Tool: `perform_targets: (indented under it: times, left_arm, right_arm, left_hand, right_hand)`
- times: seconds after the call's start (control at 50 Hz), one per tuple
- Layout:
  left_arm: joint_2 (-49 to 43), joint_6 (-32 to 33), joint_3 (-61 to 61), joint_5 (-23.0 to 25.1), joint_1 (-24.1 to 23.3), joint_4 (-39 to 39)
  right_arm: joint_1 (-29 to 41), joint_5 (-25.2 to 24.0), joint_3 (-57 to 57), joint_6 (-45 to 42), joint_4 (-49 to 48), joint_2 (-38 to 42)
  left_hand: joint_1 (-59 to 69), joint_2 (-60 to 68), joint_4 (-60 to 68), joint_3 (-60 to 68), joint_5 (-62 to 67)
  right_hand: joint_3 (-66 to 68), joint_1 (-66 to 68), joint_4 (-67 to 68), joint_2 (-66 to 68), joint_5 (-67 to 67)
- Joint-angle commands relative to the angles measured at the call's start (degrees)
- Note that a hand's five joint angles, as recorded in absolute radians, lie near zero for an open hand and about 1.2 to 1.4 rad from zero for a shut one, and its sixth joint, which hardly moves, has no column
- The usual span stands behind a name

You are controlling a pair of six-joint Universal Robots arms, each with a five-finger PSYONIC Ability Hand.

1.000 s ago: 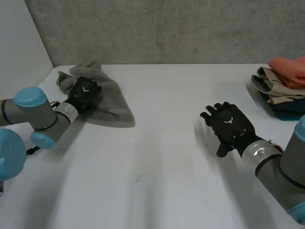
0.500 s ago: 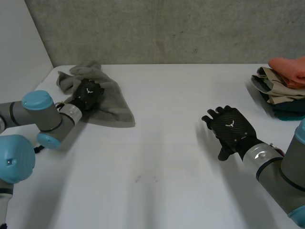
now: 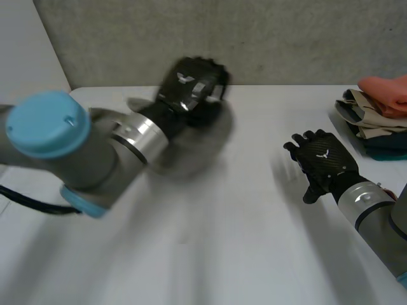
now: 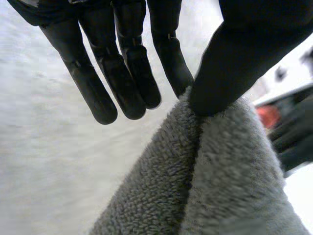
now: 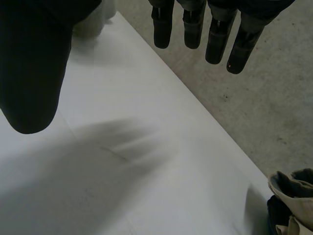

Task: Fold the laundry.

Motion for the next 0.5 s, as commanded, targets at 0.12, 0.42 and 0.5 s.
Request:
perform_targets:
  times: [0.12, 0.42, 0.5]
  left_arm:
    - [-3.3, -4.02, 0.9, -1.8, -4.54, -0.4]
    - [-2.93, 16.08, -3.32, -4.0, 13.21, -17.43]
    - [-6.89, 23.4, -2.62, -4.35, 15.94, -21.31]
  right_arm:
    - [-0.22, 1.07, -0.19, 0.05, 0.22, -0.41]
    - [0.31, 1.07, -5.99, 1.02, 20.59, -2.6]
    - [0.39, 0.63, -7.13, 1.11, 29.3, -2.95]
  left_hand:
    - [-54.29, -57.96, -58.1, -57.62, -55.14]
    - [-49.09, -52.75, -52.89, -52.41, -49.93]
    - [-42.19, -45.86, -45.99, -45.51, -43.04]
  right_hand:
    - [-2.3, -1.5, -3.44, -2.59, -3.1]
    - [-2.3, -1.5, -3.44, -2.59, -3.1]
    - [-2.3, -1.5, -3.44, -2.59, -3.1]
